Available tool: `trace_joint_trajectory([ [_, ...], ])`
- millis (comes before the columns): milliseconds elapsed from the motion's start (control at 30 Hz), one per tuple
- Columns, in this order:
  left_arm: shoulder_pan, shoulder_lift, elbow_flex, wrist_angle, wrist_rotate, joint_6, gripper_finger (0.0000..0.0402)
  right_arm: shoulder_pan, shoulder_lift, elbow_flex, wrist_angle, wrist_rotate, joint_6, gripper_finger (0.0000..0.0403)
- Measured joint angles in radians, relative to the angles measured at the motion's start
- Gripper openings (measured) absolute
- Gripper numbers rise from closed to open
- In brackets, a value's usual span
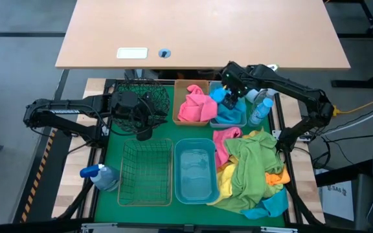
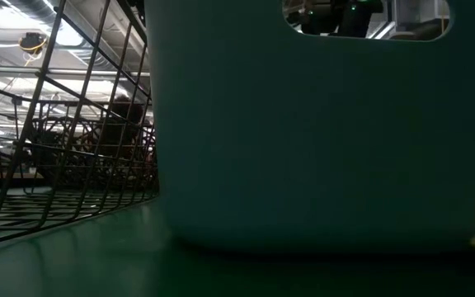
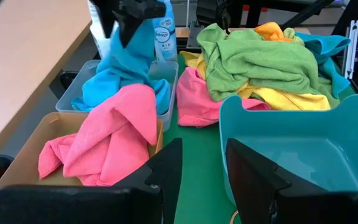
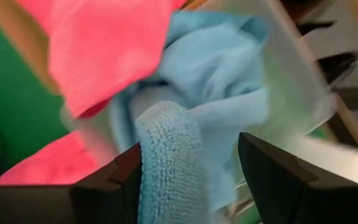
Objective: Sort microfiber towel by color & place in baskets
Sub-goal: Put the blue towel into the transparent bin, then put the green towel into the black basket
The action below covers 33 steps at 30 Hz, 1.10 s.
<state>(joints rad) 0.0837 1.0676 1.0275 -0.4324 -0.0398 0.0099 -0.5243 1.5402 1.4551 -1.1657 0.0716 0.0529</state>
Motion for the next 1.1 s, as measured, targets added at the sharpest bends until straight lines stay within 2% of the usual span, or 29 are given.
trace_joint_trajectory([
  [167, 0.000, 0.000, 0.000, 0.000, 0.000, 0.000, 0.0119, 0.000, 0.000, 0.000, -0.004, -0.081, 0.018, 0.0222],
  [500, 0.000, 0.000, 0.000, 0.000, 0.000, 0.000, 0.0119, 0.000, 0.000, 0.000, 0.083, -0.081, 0.013, 0.0222],
  [633, 0.000, 0.000, 0.000, 0.000, 0.000, 0.009, 0.0119, 0.000, 0.000, 0.000, 0.172, -0.082, 0.114, 0.0222],
  [767, 0.000, 0.000, 0.000, 0.000, 0.000, 0.010, 0.0119, -0.019, 0.000, 0.001, 0.225, -0.084, 0.097, 0.0222],
  [967, 0.000, 0.000, 0.000, 0.000, 0.000, 0.003, 0.0119, -0.079, 0.001, 0.044, 0.141, -0.107, 0.069, 0.0222],
  [1100, 0.000, 0.000, 0.000, 0.000, 0.000, 0.002, 0.0119, -0.084, 0.001, 0.095, -0.008, -0.243, 0.077, 0.0222],
])
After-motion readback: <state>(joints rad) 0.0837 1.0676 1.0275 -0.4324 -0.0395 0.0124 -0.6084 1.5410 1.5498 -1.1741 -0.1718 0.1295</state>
